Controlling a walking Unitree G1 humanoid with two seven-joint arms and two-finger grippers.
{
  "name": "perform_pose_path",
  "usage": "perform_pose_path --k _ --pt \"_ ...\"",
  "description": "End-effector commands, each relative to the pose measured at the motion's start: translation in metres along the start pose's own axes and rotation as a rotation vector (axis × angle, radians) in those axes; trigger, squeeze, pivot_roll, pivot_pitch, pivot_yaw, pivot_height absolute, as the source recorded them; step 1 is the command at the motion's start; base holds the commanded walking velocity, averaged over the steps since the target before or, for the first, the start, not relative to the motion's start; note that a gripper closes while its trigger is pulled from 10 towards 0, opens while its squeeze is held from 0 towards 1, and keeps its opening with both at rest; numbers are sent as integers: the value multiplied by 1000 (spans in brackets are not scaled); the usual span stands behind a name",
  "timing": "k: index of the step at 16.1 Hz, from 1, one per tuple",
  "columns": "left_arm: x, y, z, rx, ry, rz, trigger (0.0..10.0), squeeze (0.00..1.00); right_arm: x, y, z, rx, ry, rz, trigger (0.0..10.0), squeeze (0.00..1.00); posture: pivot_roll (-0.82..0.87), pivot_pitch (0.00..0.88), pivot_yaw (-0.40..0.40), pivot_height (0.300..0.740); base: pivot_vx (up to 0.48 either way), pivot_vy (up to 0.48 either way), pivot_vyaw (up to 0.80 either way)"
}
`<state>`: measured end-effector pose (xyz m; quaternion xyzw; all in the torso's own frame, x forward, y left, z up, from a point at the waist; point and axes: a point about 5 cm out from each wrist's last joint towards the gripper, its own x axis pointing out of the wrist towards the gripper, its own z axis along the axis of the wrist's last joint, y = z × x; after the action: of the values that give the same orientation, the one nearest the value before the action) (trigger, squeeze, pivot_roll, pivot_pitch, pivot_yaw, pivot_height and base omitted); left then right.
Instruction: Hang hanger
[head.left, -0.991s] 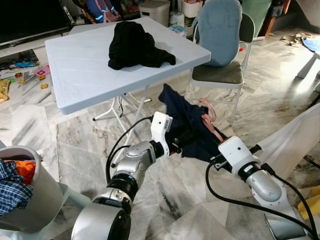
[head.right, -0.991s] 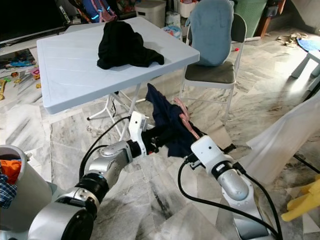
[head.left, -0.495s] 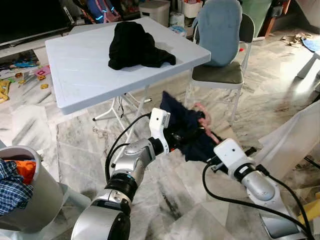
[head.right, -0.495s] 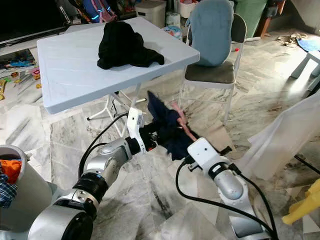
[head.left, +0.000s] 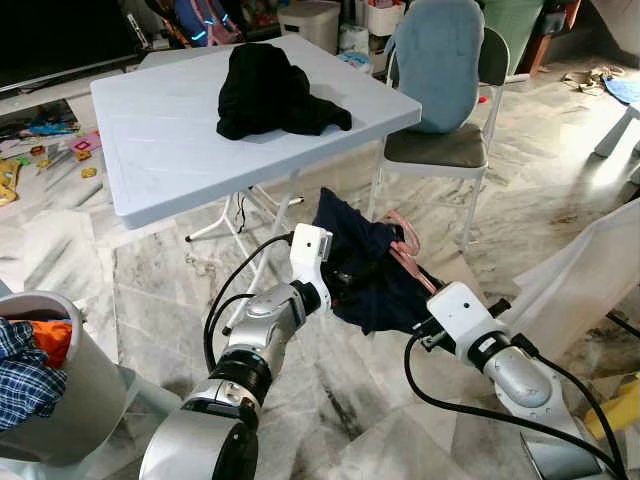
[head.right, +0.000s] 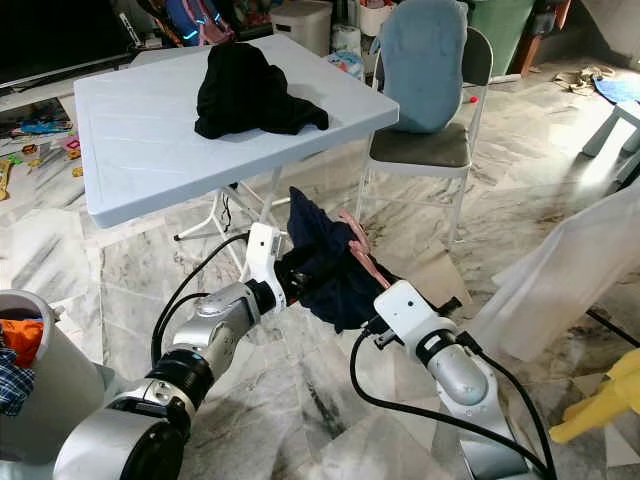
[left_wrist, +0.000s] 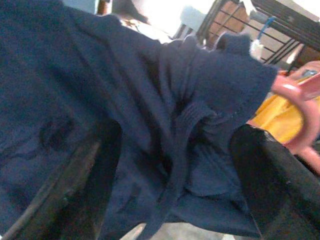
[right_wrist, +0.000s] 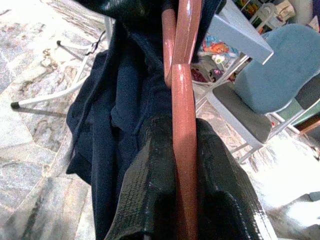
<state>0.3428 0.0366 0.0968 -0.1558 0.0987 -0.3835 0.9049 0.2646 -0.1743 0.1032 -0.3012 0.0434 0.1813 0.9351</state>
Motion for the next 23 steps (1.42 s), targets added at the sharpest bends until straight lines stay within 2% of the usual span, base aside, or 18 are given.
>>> perform_pose_path --k 1,6,12,16,17,18,19,23 --pt "1 5 8 31 -7 35 0 0 0 -3 15 -2 -68 -7 10000 0 -127 0 61 740 0 0 0" --pt "-1 14 11 43 -13 121 0 0 0 -2 17 -4 -76 7 10000 0 -126 0 59 740 0 0 0" --pt "-7 32 13 40 -1 303 0 0 -1 3 22 -7 -99 55 10000 0 -130 0 60 740 0 0 0" --pt "-17 49 19 89 16 436 0 0 -6 7 17 -25 -79 82 10000 0 -135 0 58 740 0 0 0" --pt "-23 58 25 118 7 508 0 0 -9 6 11 -55 -49 92 10000 0 -134 0 56 740 0 0 0" --pt "-23 58 25 118 7 508 0 0 -9 6 11 -55 -49 92 10000 0 -134 0 56 740 0 0 0" --pt "-27 65 32 138 -10 563 0 0 -12 4 4 -83 -12 99 10000 0 -133 0 54 740 0 0 0" --pt "-22 59 30 102 -7 512 0 0 -13 0 1 -84 8 66 10000 0 -136 0 52 740 0 0 0"
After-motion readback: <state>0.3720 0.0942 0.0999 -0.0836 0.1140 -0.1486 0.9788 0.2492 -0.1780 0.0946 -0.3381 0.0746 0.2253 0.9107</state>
